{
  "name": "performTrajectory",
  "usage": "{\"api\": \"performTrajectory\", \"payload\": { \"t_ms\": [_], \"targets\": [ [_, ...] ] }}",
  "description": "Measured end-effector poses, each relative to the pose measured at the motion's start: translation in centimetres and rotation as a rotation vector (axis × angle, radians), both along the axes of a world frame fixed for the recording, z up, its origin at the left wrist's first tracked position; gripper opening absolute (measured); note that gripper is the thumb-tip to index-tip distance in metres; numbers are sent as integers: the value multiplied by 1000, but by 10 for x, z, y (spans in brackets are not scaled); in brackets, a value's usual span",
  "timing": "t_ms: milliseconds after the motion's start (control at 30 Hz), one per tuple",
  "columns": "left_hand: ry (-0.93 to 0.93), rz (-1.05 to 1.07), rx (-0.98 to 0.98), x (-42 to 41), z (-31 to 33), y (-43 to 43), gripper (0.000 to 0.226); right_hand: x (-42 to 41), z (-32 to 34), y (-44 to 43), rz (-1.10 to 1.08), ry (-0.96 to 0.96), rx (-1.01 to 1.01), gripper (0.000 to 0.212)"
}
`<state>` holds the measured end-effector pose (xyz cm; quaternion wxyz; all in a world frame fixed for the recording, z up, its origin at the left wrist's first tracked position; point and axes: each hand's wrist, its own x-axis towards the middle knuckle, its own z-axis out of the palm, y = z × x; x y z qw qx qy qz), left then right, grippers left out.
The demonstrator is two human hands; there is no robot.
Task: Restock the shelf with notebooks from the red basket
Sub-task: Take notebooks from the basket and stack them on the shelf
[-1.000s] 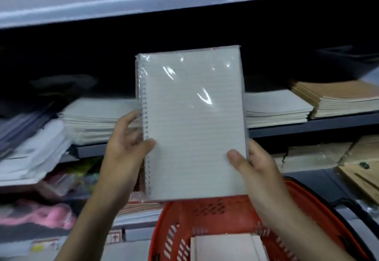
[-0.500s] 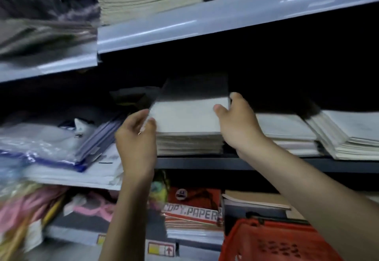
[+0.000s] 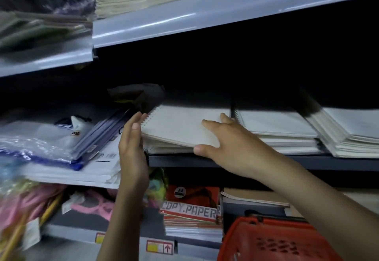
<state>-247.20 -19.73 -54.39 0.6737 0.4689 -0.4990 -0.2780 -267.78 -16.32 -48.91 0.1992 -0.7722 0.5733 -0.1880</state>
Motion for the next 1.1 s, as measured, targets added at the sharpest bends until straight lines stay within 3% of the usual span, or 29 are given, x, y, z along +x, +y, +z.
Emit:
{"api": "performTrajectory", "payload": {
  "t_ms": [133, 333, 533, 667, 733, 800, 867, 933, 1033, 1100],
  "targets": [
    [-104, 69, -28, -1, -3, 2, 42, 5, 10, -15, 39, 79, -42, 72],
    [24, 179, -90, -13, 2, -1, 37, 9, 8, -35, -21, 103, -96, 60],
    [22, 244, -55, -17, 1, -4, 37, 8, 7, -37, -43, 114, -132, 50],
    [-216, 541, -223, -41, 1, 18, 33, -3, 3, -12, -54, 74, -283, 64],
    [-352, 494, -345, -69, -6, 35, 25, -16, -8, 12, -115, 19, -482, 51],
    [-429, 327, -353, -102, -21, 51, 17, -34, -28, 38, -166, -114, -542, 30],
    [-417, 99, -170, -142, -45, 67, 12, -58, -64, 57, -224, -171, -446, 18],
    [-487, -108, 150, -177, -91, 82, 11, -86, -118, 74, -296, -139, -257, 22],
    [-721, -500, 769, -208, -186, 99, 20, -131, -207, 99, -377, -47, 116, 21],
    [-710, -623, 1215, -205, -243, 121, 30, -156, -263, 118, -343, 62, 392, 18]
  ]
}}
